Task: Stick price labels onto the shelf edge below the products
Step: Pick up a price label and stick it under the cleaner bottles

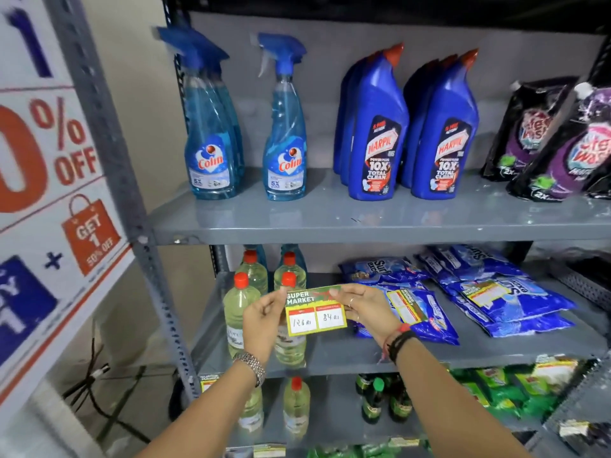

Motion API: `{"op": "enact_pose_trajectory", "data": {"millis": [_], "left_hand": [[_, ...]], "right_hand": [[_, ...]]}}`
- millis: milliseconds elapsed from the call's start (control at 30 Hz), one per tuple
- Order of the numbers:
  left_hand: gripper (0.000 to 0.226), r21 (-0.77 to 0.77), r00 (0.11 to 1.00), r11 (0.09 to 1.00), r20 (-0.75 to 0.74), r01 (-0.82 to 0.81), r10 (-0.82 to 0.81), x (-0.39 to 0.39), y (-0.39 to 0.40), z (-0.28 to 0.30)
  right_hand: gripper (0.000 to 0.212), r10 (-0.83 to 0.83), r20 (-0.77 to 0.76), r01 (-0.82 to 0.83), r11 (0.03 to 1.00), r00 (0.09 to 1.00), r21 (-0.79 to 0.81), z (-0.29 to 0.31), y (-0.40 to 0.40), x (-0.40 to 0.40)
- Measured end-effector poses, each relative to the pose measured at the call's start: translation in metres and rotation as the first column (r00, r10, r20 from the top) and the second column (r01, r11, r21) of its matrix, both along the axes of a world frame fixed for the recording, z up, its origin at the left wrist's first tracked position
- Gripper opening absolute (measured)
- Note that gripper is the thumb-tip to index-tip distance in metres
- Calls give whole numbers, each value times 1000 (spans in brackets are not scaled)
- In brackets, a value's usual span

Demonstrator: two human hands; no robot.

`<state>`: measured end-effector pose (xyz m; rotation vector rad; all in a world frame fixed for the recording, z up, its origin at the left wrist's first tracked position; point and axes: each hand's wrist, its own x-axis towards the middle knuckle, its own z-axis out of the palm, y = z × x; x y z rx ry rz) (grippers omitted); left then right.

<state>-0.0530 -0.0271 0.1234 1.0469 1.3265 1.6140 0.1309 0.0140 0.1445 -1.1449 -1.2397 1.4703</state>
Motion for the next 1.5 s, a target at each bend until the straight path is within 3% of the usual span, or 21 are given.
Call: {"op": "enact_pose_trajectory", "data": {"millis": [133, 233, 400, 567, 733, 867, 1267, 1333, 1433, 1500], "left_hand": [[24, 69, 989, 996, 135, -63, 53, -15, -14, 19], [21, 113, 976, 988, 204, -103, 78, -30, -26, 35], [15, 190, 981, 965, 101, -182, 165, -69, -36, 60], [12, 272, 972, 941, -64, -200, 225, -94, -25, 91], [11, 261, 935, 946, -245, -190, 255, -104, -10, 104], [10, 222, 931, 959, -277, -178, 237, -104, -4, 107], [14, 191, 922, 958, -287, -213, 262, -101, 7, 104], [11, 209, 877, 945, -364, -250, 313, -102, 8, 103], [23, 372, 632, 874, -605, -311, 483, -103, 8, 103], [27, 441, 524, 857, -680, -268, 513, -103, 12, 108]], "right_hand": [[20, -34, -8, 35, 996, 999, 80, 20, -6, -25], [4, -49, -46, 57, 981, 998, 184, 36, -15, -47], [17, -79, 56, 46, 893, 995, 447, 69, -25, -80], [16, -293, 214, 66, 717, 932, 694, 92, -25, -105], [4, -427, 324, 66, 684, 844, 727, 95, -17, -106], [9, -499, 375, 39, 640, 781, 768, 100, -14, -105], [8, -584, 382, 37, 578, 716, 815, 96, -4, -111], [10, -616, 403, 17, 560, 677, 828, 93, -2, -113], [27, -674, 409, -6, 514, 616, 858, 92, 0, -117], [44, -681, 424, -19, 516, 597, 856, 94, 2, -125]]}}
